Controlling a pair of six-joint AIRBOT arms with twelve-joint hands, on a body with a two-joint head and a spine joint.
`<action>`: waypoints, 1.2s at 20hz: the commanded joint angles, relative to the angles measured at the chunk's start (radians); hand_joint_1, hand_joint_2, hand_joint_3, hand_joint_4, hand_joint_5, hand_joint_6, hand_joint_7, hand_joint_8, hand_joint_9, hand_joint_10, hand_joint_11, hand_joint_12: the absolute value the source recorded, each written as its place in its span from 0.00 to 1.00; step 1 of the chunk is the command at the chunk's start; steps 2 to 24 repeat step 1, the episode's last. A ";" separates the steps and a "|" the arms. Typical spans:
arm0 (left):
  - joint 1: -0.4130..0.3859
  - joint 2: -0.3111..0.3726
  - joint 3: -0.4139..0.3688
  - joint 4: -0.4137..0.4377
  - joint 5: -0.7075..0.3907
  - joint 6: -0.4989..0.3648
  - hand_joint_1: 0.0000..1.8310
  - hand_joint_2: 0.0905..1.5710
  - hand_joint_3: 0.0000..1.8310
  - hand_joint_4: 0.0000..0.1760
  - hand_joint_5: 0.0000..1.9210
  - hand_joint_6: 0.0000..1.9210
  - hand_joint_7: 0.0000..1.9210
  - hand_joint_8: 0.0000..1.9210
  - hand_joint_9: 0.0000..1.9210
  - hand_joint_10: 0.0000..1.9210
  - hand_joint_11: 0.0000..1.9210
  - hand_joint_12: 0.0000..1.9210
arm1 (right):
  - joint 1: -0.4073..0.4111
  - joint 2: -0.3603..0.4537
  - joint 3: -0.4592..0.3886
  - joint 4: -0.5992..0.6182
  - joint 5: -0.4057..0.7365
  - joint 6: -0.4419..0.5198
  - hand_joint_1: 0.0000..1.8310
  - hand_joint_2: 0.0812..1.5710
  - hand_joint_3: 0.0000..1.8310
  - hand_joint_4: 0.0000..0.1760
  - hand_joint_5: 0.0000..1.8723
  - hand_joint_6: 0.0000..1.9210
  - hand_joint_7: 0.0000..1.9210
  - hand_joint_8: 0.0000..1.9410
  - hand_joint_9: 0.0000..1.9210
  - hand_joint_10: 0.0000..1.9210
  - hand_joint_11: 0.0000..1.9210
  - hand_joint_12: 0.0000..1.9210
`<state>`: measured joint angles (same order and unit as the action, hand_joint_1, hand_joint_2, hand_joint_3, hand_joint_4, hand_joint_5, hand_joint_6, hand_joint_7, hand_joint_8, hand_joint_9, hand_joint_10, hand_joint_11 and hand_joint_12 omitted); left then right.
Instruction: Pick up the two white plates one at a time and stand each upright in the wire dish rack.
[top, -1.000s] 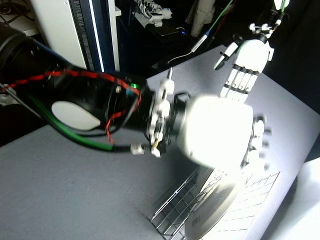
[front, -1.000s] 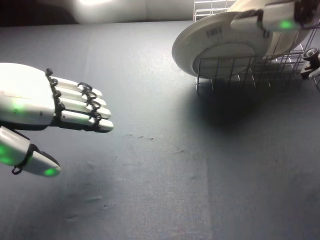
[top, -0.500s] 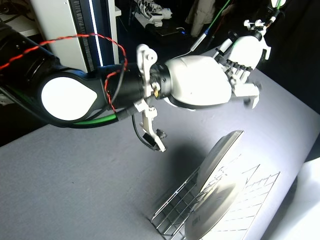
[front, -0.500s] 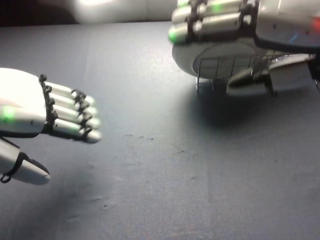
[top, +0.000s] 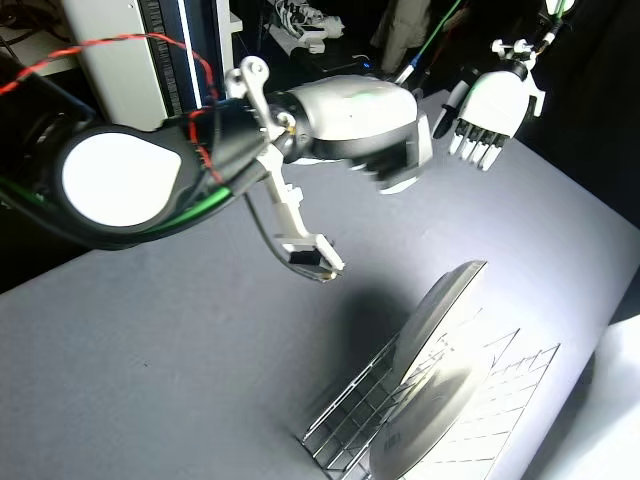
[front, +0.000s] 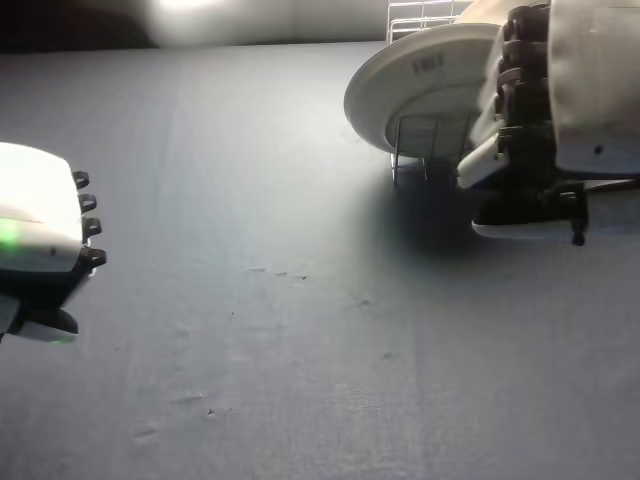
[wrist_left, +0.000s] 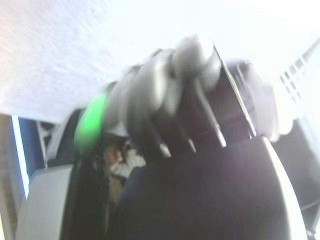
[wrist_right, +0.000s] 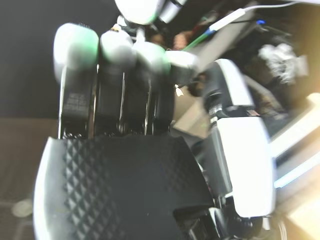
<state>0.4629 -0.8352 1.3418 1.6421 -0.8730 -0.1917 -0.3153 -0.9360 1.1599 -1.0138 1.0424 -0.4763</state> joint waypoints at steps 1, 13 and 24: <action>-0.014 0.015 -0.006 -0.055 -0.021 -0.001 0.47 0.96 0.01 1.00 0.84 1.00 0.88 1.00 0.93 1.00 0.98 1.00 | 0.007 0.008 -0.011 0.078 0.094 -0.012 0.43 0.98 0.00 0.44 0.77 1.00 0.84 1.00 0.88 1.00 0.90 1.00; -0.014 0.015 -0.006 -0.055 -0.021 -0.001 0.47 0.96 0.01 1.00 0.84 1.00 0.88 1.00 0.93 1.00 0.98 1.00 | 0.007 0.008 -0.011 0.078 0.094 -0.012 0.43 0.98 0.00 0.44 0.77 1.00 0.84 1.00 0.88 1.00 0.90 1.00; -0.014 0.015 -0.006 -0.055 -0.021 -0.001 0.47 0.96 0.01 1.00 0.84 1.00 0.88 1.00 0.93 1.00 0.98 1.00 | 0.007 0.008 -0.011 0.078 0.094 -0.012 0.43 0.98 0.00 0.44 0.77 1.00 0.84 1.00 0.88 1.00 0.90 1.00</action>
